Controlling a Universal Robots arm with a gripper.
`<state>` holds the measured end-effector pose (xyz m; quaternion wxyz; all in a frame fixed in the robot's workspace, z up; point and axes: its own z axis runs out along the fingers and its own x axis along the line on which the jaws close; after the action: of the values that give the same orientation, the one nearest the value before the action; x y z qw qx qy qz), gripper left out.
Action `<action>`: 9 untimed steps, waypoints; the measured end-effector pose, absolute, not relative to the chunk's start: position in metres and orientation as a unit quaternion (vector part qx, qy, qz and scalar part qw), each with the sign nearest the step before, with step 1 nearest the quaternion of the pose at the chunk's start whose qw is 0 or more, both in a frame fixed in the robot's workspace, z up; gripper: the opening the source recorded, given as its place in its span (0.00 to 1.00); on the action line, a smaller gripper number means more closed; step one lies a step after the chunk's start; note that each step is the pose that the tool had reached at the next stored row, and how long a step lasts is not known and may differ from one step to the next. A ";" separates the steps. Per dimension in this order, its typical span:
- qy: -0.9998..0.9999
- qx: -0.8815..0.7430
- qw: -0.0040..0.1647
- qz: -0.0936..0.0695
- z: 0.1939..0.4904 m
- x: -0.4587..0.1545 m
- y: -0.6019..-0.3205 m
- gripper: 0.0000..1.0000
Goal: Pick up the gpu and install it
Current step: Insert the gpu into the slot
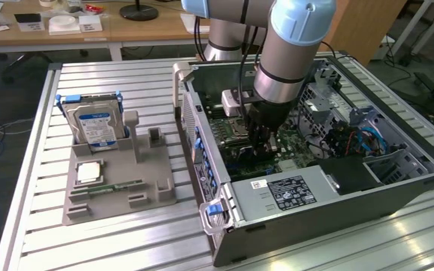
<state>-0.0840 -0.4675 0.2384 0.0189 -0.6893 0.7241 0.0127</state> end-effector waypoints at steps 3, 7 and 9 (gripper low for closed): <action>0.724 -0.689 0.019 0.013 0.238 -0.084 -0.467 0.28; 0.724 -0.689 0.019 0.013 0.238 -0.084 -0.467 0.34; 0.724 -0.689 0.019 0.013 0.239 -0.084 -0.467 0.34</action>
<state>-0.0840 -0.4673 0.2388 0.0186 -0.6893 0.7241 0.0125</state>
